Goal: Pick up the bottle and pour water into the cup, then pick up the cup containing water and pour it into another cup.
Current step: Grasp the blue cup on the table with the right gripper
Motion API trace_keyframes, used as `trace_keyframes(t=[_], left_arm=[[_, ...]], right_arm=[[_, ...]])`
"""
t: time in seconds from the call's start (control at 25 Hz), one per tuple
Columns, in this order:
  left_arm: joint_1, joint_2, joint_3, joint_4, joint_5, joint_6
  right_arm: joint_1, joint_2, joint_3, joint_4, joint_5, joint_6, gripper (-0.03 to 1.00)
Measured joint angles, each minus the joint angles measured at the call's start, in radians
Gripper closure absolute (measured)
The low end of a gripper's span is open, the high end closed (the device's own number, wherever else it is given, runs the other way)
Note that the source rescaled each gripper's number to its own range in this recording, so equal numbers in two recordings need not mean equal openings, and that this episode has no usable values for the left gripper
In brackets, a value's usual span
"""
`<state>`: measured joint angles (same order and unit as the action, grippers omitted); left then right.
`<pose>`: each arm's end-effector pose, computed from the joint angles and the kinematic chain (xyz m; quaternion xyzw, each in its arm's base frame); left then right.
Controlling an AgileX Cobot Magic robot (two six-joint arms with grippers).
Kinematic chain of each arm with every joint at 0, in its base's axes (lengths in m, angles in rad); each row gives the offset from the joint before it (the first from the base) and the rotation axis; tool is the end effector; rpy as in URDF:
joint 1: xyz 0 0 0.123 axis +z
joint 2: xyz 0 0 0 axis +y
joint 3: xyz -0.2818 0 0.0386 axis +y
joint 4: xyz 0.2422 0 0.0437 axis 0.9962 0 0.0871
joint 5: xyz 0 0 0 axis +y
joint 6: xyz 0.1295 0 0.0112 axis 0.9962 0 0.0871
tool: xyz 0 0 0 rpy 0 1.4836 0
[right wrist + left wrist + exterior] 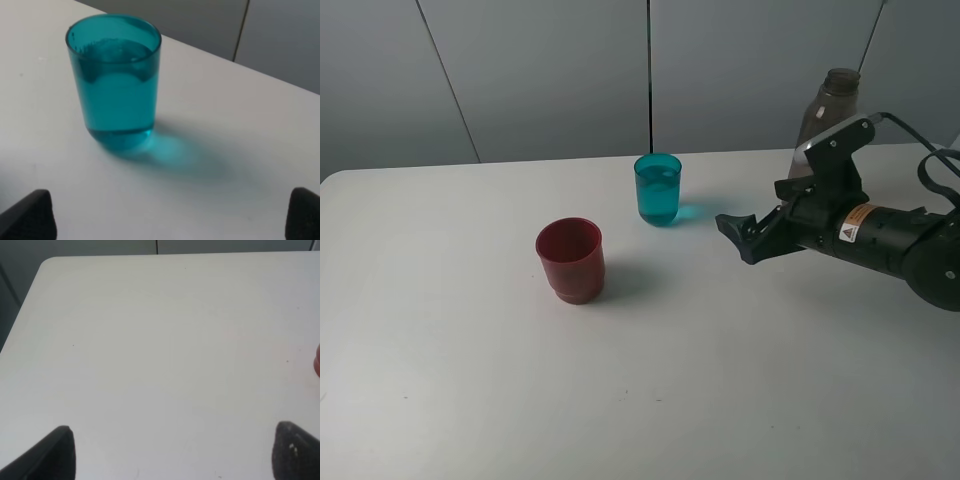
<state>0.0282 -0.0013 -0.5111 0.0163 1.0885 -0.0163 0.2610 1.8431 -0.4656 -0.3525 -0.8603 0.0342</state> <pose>0.0224 0.0025 0.2569 -0.0195 0.8570 0.0112 0.5149 0.2952 0.1140 0.0988 -0.2607 0.8043 0.1278 0.5184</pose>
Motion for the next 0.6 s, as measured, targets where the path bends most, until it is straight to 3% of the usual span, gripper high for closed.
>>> trace_keyframes(t=[0.28,0.6], left_arm=[[0.000,0.000,0.000,0.000,0.000,0.000],[0.000,0.000,0.000,0.000,0.000,-0.002]], right_arm=[[0.101,0.121,-0.145,0.003,0.056,-0.002,-0.03],[0.156,0.277,-0.306,0.036,0.079,-0.002,-0.03]])
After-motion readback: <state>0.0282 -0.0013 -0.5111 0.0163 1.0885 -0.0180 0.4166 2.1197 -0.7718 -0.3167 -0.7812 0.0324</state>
